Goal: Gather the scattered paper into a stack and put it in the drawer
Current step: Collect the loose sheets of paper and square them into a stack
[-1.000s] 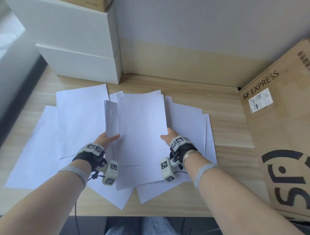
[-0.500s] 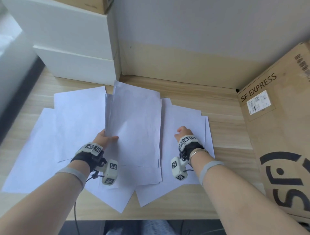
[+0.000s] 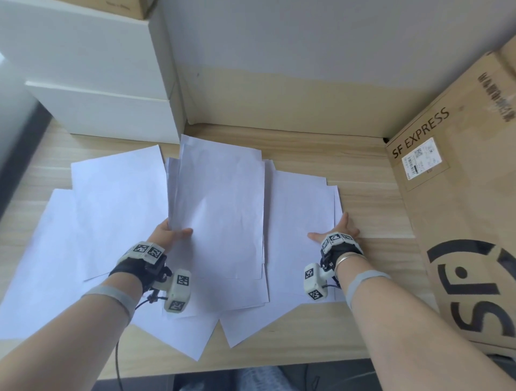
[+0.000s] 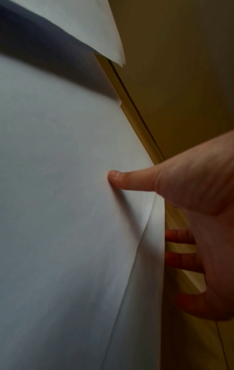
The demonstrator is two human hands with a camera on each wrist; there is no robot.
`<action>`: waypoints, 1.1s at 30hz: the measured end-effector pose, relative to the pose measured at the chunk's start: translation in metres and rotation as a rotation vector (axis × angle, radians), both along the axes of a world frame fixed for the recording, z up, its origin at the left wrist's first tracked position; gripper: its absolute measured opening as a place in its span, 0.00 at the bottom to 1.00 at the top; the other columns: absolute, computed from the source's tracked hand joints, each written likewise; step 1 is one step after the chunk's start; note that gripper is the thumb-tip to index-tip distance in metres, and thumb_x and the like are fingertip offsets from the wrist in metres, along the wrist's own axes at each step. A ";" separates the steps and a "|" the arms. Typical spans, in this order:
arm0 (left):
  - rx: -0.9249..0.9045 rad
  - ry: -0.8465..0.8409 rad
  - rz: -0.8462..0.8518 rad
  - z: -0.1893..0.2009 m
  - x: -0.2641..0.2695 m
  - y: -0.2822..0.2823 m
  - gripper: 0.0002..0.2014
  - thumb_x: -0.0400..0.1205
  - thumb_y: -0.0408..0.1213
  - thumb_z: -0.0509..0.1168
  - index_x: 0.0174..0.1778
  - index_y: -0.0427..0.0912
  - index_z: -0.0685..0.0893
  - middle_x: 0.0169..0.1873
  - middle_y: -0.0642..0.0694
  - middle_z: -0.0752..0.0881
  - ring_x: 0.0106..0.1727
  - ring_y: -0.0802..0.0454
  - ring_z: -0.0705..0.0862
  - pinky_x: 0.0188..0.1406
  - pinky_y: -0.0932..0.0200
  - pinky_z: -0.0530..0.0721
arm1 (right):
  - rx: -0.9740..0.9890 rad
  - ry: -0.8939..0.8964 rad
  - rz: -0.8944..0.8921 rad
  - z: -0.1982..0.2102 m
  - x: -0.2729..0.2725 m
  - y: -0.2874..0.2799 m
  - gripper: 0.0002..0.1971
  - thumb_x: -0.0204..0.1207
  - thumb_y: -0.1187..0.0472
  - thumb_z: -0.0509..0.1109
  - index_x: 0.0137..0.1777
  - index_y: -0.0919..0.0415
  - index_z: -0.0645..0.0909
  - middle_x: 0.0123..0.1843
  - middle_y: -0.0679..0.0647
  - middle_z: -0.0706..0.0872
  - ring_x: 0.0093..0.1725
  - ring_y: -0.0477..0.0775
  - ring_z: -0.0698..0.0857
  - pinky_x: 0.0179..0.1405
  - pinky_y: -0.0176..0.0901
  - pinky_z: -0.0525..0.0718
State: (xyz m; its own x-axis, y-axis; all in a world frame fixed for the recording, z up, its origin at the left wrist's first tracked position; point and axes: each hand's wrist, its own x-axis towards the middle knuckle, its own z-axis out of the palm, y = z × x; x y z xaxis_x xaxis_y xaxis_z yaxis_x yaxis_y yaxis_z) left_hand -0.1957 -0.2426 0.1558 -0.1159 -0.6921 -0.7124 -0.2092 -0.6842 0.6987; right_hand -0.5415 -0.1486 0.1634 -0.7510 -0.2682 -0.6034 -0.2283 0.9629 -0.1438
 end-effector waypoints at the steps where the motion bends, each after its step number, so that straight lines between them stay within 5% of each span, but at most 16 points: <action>1: 0.004 -0.005 -0.002 0.000 0.000 0.000 0.13 0.79 0.24 0.65 0.57 0.39 0.77 0.39 0.41 0.83 0.46 0.40 0.81 0.62 0.37 0.77 | -0.027 0.006 0.000 -0.002 -0.002 0.001 0.60 0.60 0.50 0.82 0.82 0.42 0.40 0.83 0.58 0.49 0.82 0.62 0.55 0.75 0.63 0.64; 5: 0.021 -0.004 -0.005 0.001 -0.001 -0.002 0.13 0.78 0.23 0.65 0.57 0.38 0.76 0.39 0.41 0.83 0.41 0.43 0.81 0.63 0.36 0.77 | -0.133 0.008 -0.017 0.002 -0.005 0.001 0.48 0.64 0.60 0.81 0.79 0.61 0.55 0.77 0.62 0.70 0.75 0.62 0.72 0.70 0.54 0.73; 8: 0.022 0.009 -0.008 0.002 -0.002 -0.003 0.13 0.79 0.23 0.65 0.57 0.38 0.76 0.39 0.41 0.82 0.39 0.43 0.81 0.62 0.36 0.77 | -0.015 -0.068 0.055 0.014 -0.008 0.000 0.33 0.72 0.56 0.75 0.72 0.70 0.68 0.72 0.63 0.77 0.71 0.63 0.77 0.67 0.49 0.76; 15: 0.038 -0.019 -0.007 0.004 -0.003 -0.005 0.14 0.77 0.25 0.67 0.58 0.39 0.77 0.40 0.41 0.83 0.51 0.37 0.80 0.64 0.33 0.77 | -0.212 0.003 0.072 0.022 -0.012 0.006 0.21 0.79 0.62 0.65 0.71 0.69 0.73 0.71 0.62 0.79 0.70 0.63 0.78 0.66 0.47 0.75; 20: 0.050 -0.023 -0.015 0.007 -0.003 -0.004 0.14 0.77 0.25 0.67 0.57 0.39 0.77 0.40 0.41 0.83 0.42 0.41 0.82 0.61 0.35 0.78 | -0.365 0.061 0.037 0.028 -0.022 0.010 0.15 0.79 0.66 0.62 0.64 0.70 0.78 0.65 0.65 0.83 0.64 0.66 0.81 0.61 0.48 0.79; 23: 0.048 -0.043 -0.022 0.007 -0.005 -0.003 0.14 0.77 0.25 0.67 0.58 0.38 0.77 0.40 0.41 0.83 0.45 0.39 0.81 0.60 0.36 0.78 | -0.406 0.099 0.028 0.033 -0.031 0.013 0.13 0.79 0.67 0.61 0.60 0.72 0.79 0.62 0.67 0.84 0.61 0.68 0.82 0.57 0.48 0.80; 30: 0.057 -0.067 -0.034 0.002 -0.009 0.000 0.17 0.77 0.27 0.68 0.61 0.38 0.78 0.52 0.34 0.83 0.53 0.35 0.81 0.66 0.29 0.75 | -0.262 -0.025 0.096 0.026 -0.034 0.022 0.19 0.84 0.60 0.57 0.68 0.70 0.76 0.69 0.65 0.81 0.68 0.65 0.79 0.65 0.47 0.76; 33: 0.058 -0.073 -0.041 0.001 -0.011 0.002 0.19 0.77 0.27 0.69 0.63 0.37 0.77 0.52 0.34 0.82 0.53 0.35 0.81 0.66 0.29 0.75 | -0.254 0.016 0.116 0.019 -0.035 0.023 0.16 0.83 0.67 0.54 0.67 0.69 0.76 0.65 0.67 0.82 0.63 0.67 0.81 0.52 0.44 0.78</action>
State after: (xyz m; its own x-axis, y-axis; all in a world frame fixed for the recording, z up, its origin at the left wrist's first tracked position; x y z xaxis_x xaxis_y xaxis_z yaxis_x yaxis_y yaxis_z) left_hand -0.2071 -0.2405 0.1563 -0.0892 -0.6456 -0.7585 -0.2866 -0.7127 0.6403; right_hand -0.5761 -0.1256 0.1822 -0.7152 -0.4943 -0.4941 -0.3391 0.8636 -0.3731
